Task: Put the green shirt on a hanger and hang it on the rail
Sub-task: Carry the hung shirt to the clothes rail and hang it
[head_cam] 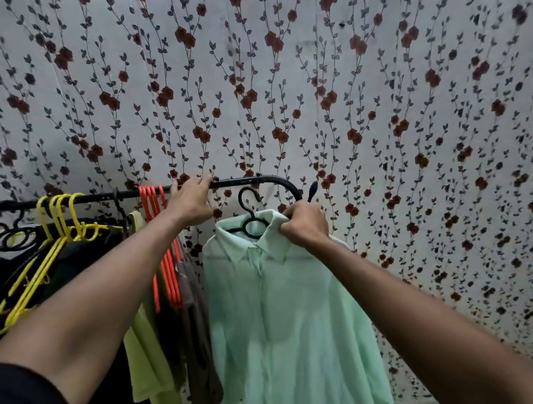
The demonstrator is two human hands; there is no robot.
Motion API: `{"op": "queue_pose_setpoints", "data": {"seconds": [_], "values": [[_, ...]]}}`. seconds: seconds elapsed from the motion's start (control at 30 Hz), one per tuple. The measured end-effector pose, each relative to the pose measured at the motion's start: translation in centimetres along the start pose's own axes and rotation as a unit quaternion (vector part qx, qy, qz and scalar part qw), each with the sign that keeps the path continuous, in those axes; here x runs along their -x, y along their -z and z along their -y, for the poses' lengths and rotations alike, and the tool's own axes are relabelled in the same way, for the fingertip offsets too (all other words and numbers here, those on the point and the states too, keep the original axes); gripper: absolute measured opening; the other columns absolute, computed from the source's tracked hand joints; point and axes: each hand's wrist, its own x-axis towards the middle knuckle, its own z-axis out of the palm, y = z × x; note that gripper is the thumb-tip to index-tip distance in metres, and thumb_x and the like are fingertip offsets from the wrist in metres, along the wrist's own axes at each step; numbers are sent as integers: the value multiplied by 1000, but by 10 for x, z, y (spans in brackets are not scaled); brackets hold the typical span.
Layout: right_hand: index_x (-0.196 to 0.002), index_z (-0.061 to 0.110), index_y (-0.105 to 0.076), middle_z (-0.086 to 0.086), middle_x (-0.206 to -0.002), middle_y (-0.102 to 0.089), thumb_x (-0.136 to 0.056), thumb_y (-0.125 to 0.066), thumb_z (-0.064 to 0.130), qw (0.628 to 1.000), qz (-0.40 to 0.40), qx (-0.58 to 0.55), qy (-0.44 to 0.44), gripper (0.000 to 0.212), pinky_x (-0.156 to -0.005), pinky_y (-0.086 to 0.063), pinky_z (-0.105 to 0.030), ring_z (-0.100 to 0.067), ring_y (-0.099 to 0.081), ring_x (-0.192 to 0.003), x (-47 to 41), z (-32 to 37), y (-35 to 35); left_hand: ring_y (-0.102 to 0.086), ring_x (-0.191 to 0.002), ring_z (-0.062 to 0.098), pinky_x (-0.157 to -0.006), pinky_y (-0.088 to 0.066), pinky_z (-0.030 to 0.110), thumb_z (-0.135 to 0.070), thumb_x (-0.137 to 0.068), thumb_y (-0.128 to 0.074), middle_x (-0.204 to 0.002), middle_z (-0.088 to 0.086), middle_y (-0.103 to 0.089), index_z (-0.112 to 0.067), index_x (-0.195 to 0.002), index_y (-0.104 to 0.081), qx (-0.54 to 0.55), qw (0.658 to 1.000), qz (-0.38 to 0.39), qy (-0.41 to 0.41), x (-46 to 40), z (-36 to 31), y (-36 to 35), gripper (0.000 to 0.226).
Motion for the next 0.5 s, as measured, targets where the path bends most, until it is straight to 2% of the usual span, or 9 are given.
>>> {"op": "queue_pose_setpoints", "data": {"seconds": [0.1, 0.23, 0.37, 0.43, 0.5], "values": [[-91, 19, -78, 4, -75, -68, -83, -73, 12, 1000, -9, -9, -20, 12, -47, -33, -19, -4, -53, -62, -14, 11, -23, -33, -148, 23, -126, -14, 56, -2, -86, -63, -155, 7, -42, -18, -160, -24, 25, 999, -24, -15, 0, 5, -4, 85], [-85, 18, -75, 5, -70, -63, -84, -71, 8, 998, -23, -13, -49, 11, -46, -30, -18, -5, -51, -59, -27, 29, -48, -34, -149, 25, -122, -32, 48, 11, -82, -59, -160, 7, -37, -17, -159, -27, 76, 996, -28, -22, 2, 12, -3, 88], [-88, 19, -76, 3, -75, -67, -85, -70, 7, 998, -41, -24, -44, 14, -46, -32, -18, -6, -53, -61, -36, 47, -61, -27, -152, 24, -125, -27, 45, 15, -77, -55, -164, 8, -32, -15, -159, -27, 92, 995, -32, -24, 2, 15, -2, 91], [-88, 18, -77, -1, -79, -70, -84, -69, 8, 998, -46, -18, -33, 13, -51, -38, -19, -13, -61, -68, -41, 56, -59, -23, -154, 23, -126, -23, 46, 15, -76, -53, -165, 8, -29, -17, -159, -25, 83, 996, -37, -24, 2, 13, -3, 93], [-83, 16, -76, -1, -74, -68, -80, -66, 7, 998, -58, -18, -20, 14, -52, -36, -19, -18, -63, -70, -45, 62, -53, -20, -155, 22, -127, -20, 46, 17, -77, -50, -167, 6, -25, -18, -160, -23, 74, 996, -45, -22, 1, 14, -4, 94]]}}
